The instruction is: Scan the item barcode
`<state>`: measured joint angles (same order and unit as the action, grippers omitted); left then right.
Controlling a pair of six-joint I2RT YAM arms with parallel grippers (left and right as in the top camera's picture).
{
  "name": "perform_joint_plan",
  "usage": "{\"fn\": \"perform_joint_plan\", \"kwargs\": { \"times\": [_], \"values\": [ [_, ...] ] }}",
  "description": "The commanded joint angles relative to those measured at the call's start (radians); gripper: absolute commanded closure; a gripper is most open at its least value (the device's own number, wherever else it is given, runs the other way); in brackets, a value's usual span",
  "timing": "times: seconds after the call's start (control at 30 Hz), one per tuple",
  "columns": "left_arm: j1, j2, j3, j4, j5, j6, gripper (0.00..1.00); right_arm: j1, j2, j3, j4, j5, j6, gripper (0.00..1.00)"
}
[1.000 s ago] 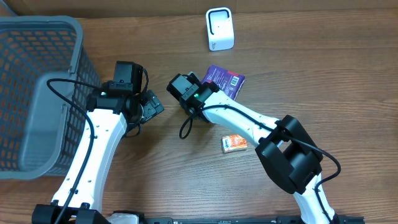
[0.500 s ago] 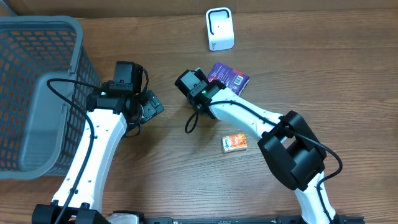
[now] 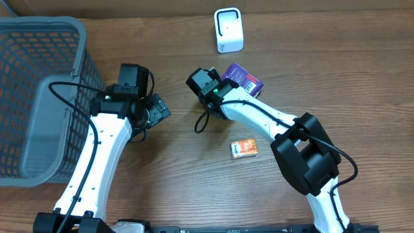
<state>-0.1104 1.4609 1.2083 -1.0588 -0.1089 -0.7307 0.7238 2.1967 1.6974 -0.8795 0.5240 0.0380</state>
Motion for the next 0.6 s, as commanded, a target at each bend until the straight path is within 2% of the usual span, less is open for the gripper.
{"fn": "perform_joint_plan", "kwargs": {
  "times": [0.0,0.13,0.23,0.4,0.57],
  "values": [
    [-0.001,0.004,0.0,0.0,0.002,-0.01,0.0,-0.011,0.018,0.106,-0.051,-0.021,0.065,0.96],
    [-0.001,0.004,0.0,0.0,0.002,-0.01,0.0,-0.023,0.002,0.255,-0.132,-0.08,0.093,0.96],
    [-0.001,0.004,0.0,0.0,0.002,-0.01,0.0,-0.048,-0.002,0.399,-0.198,-0.235,0.093,0.96],
    [-0.001,0.004,0.0,0.0,0.002,-0.01,0.0,-0.141,-0.003,0.595,-0.311,-0.702,0.151,0.96],
    [-0.001,0.004,0.0,0.0,0.002,-0.01,0.0,-0.268,0.009,0.584,-0.341,-1.304,0.203,0.96]
  ]
}}
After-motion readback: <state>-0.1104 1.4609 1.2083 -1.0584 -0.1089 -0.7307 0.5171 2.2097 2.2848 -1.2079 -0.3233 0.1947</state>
